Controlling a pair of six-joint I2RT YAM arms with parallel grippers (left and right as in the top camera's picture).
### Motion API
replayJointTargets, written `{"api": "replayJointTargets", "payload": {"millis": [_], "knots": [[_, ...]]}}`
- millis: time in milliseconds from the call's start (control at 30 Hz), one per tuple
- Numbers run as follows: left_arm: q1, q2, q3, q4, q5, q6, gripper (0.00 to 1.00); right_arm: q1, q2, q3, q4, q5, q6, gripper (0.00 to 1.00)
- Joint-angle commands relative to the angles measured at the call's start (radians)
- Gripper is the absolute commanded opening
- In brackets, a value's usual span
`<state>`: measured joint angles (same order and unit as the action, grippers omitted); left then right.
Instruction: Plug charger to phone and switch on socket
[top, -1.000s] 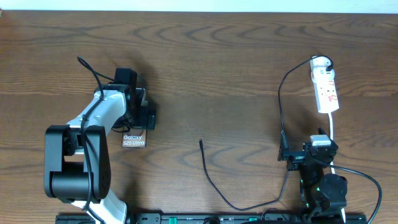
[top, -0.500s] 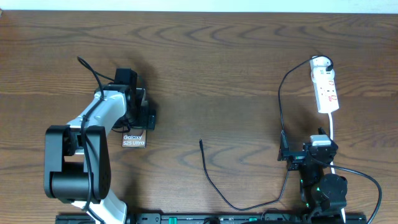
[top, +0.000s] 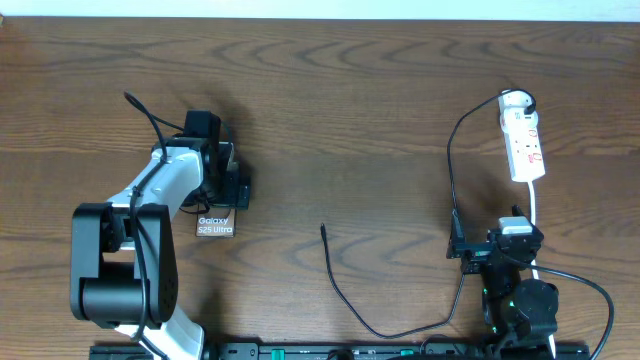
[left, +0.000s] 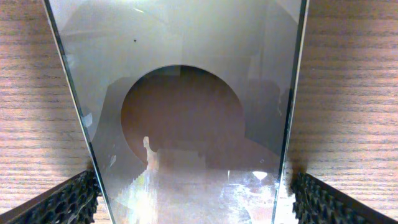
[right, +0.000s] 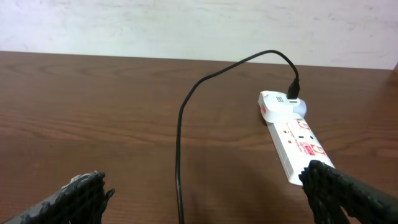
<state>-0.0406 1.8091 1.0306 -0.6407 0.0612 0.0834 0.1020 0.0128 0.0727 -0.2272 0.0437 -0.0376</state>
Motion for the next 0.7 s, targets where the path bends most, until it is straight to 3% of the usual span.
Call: {"api": "replayJointTargets", "payload": {"millis": [0,300,667], "knots": [[0.001,0.016,-0.032,0.007,-0.002,0.01,0.96,-0.003,-0.002,-0.002,-0.002,-0.002,-0.012,0.99],[0.001,0.016,-0.032,0.007,-0.002,0.01,0.89,-0.003,-0.002,-0.002,-0.002,-0.002,-0.012,0.99],[0.001,0.016,-0.032,0.007,-0.002,0.01,0.86,-0.003,-0.002,-0.002,-0.002,-0.002,-0.012,0.99]]}}
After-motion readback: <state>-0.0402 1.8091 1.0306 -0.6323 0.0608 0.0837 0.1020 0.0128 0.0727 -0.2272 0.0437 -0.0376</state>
